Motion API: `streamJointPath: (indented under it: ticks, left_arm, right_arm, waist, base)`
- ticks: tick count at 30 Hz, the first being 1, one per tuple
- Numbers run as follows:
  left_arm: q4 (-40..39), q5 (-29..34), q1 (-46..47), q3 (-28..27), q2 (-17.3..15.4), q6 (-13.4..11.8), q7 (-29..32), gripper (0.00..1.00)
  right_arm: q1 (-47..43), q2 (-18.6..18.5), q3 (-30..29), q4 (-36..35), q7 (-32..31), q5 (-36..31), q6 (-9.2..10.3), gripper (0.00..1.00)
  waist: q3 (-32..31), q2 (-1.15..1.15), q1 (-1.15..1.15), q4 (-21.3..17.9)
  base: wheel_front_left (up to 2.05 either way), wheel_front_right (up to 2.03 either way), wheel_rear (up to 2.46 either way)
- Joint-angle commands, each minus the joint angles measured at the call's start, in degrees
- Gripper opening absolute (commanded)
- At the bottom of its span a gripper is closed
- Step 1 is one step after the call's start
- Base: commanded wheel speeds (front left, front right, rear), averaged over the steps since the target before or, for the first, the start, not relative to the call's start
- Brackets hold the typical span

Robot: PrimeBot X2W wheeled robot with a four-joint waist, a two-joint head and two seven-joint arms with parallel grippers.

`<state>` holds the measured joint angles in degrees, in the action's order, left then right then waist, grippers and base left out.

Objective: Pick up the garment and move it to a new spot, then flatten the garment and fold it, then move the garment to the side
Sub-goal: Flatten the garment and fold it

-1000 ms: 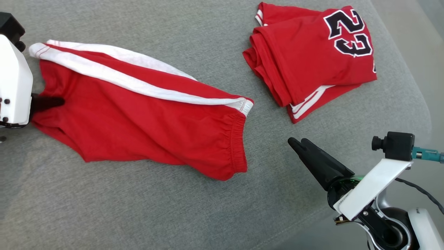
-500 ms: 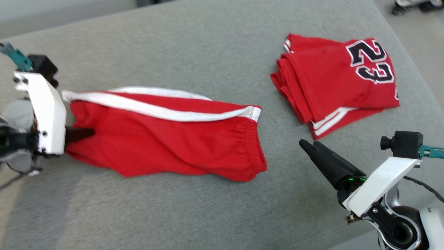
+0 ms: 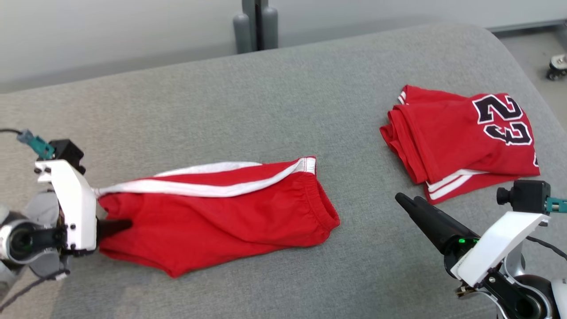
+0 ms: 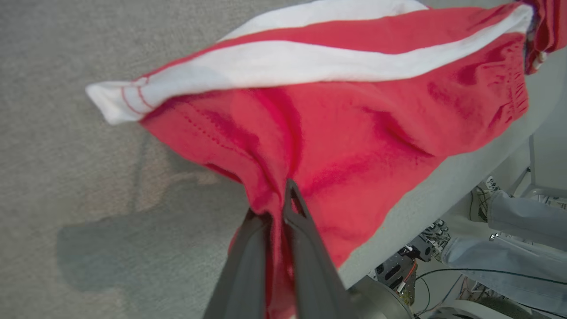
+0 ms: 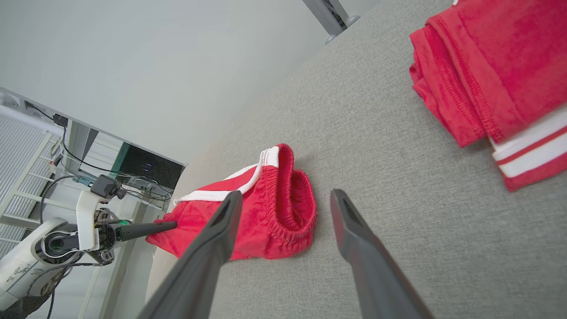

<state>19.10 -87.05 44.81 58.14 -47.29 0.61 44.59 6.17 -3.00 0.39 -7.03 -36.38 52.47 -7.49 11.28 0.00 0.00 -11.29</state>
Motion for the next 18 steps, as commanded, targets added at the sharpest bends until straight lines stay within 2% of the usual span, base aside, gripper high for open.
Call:
streamJointPath:
  ticks: [1,2,3,4,8,13,15,18]
  left_arm:
    - [0.2,-0.6,-1.0,0.0,0.3,-0.1,-0.4,0.0]
    - [0.5,-0.2,-1.5,0.1,0.5,-0.4,-1.0,0.0]
    - [0.9,0.2,-1.8,0.2,0.5,-0.4,-1.5,0.75]
    - [1.3,0.4,-2.3,0.5,0.7,-0.3,-1.8,1.0]
    - [2.3,0.6,-3.0,0.5,1.9,-0.2,-3.3,1.0]
    - [1.0,4.1,-1.9,-0.6,0.3,0.4,-8.6,1.0]
    - [-0.4,5.4,-1.9,-1.6,-0.8,0.0,-11.8,1.0]
    - [-2.7,7.6,-2.4,-4.2,-1.9,-2.1,-19.5,1.0]
  right_arm:
    - [-0.7,-0.2,-0.4,-0.3,-0.5,-0.4,0.0,1.0]
    - [-0.9,-0.1,-0.7,-0.4,-0.7,-0.5,0.0,1.0]
    - [-1.0,-0.1,-0.9,-0.6,-1.0,-0.7,0.0,1.0]
    - [-1.1,-0.1,-1.0,-0.7,-1.4,-0.8,0.0,1.0]
    - [-1.7,-0.1,-1.6,-1.0,-2.4,-1.4,0.0,1.0]
    - [-1.7,-0.1,-2.8,-2.7,-1.3,-2.2,0.0,1.0]
    - [-1.5,0.0,-2.5,-3.7,-0.2,-2.9,0.0,1.0]
    - [-0.3,-0.2,-2.6,-5.2,3.5,-4.6,-0.01,1.0]
  waist:
    - [-1.0,0.0,0.0,0.8]
    - [-1.4,0.0,0.0,1.1]
    - [-1.6,0.0,0.0,1.3]
    - [-1.9,0.0,0.0,1.5]
    - [-3.5,0.0,0.0,2.3]
    - [-5.5,0.0,0.0,3.5]
    - [-6.2,0.0,0.0,4.0]
    - [-7.1,0.0,0.0,4.8]
  base:
    - [0.0,0.0,0.0]
    - [0.0,0.0,0.0]
    - [0.0,0.0,0.0]
    - [0.0,0.0,0.0]
    - [0.0,0.0,0.0]
    - [0.0,0.0,0.0]
    - [0.0,0.0,0.0]
    - [0.0,0.0,0.0]
